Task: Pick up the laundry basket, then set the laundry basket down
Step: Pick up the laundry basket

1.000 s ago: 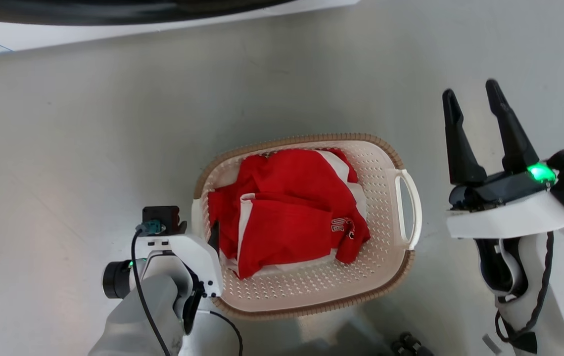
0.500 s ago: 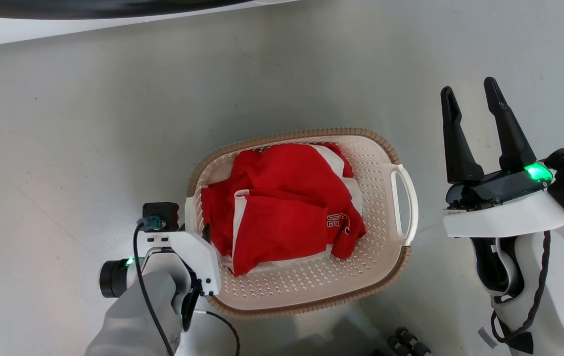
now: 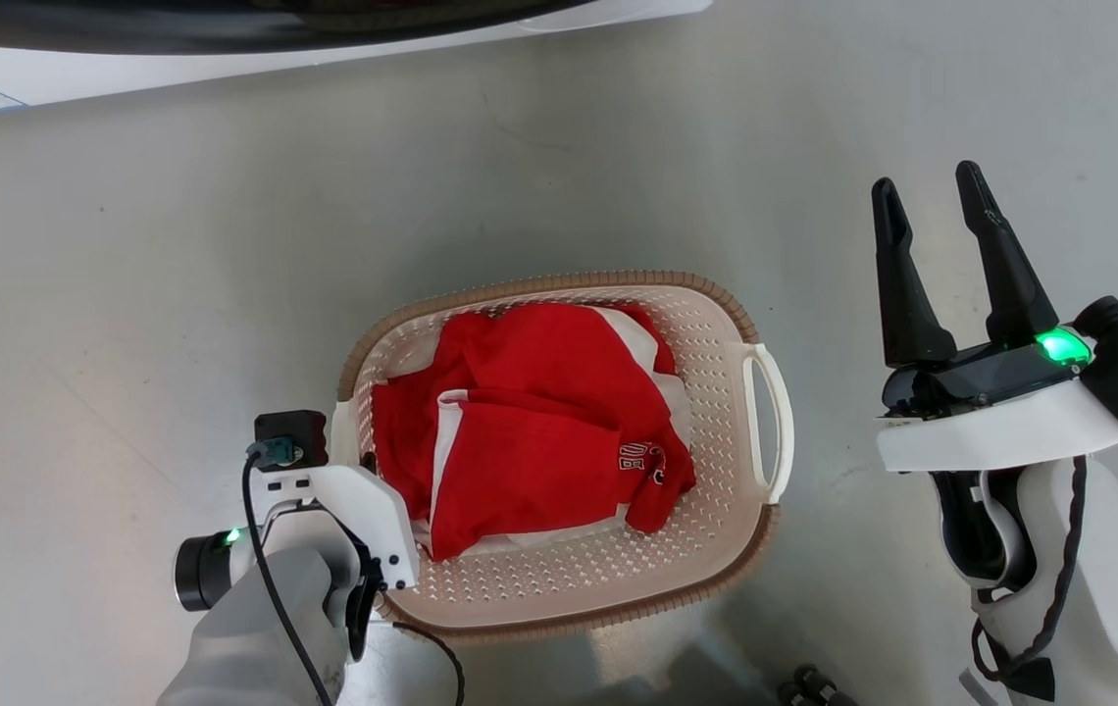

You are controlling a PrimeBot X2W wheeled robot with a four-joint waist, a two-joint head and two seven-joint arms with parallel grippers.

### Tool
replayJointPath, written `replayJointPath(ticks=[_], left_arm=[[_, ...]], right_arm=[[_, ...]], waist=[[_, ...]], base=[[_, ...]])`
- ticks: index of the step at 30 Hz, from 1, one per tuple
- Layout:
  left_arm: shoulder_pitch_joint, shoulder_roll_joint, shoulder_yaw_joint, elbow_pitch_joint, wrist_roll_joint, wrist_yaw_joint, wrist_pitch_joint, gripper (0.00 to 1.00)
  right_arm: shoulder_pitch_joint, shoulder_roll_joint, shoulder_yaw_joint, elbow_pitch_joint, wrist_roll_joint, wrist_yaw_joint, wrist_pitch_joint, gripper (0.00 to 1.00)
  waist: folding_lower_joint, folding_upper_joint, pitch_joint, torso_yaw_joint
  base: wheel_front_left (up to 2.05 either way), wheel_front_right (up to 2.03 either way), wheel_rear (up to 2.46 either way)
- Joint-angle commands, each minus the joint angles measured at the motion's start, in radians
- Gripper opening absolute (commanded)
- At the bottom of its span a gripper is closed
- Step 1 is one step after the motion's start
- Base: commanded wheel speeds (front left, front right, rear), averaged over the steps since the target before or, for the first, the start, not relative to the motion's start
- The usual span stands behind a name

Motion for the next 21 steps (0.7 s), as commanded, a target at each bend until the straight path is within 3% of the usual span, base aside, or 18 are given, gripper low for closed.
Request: replayJointPath(ticks=[1,8,21], left_arm=[[-0.002,-0.002,0.019,-0.006,-0.008,-0.008,-0.016,0.00],[-0.014,0.012,0.022,0.014,-0.011,-0.033,-0.026,0.00],[-0.011,0.103,0.027,0.024,-0.019,-0.069,-0.022,0.00]], right_arm=[[0.004,-0.007,0.018,-0.019,0.006,0.007,-0.009,1.00],[0.009,-0.006,0.020,-0.016,0.005,0.007,-0.009,1.00],[0.016,-0.022,0.016,-0.020,0.007,0.007,-0.009,1.00]], waist=[[0.0000,0.0000,-0.004,0.003],[0.0000,0.0000,-0.017,0.015],[0.0000,0.0000,-0.015,0.028]], base=[[0.00,0.00,0.00],[0.00,0.00,0.00],[0.00,0.00,0.00]])
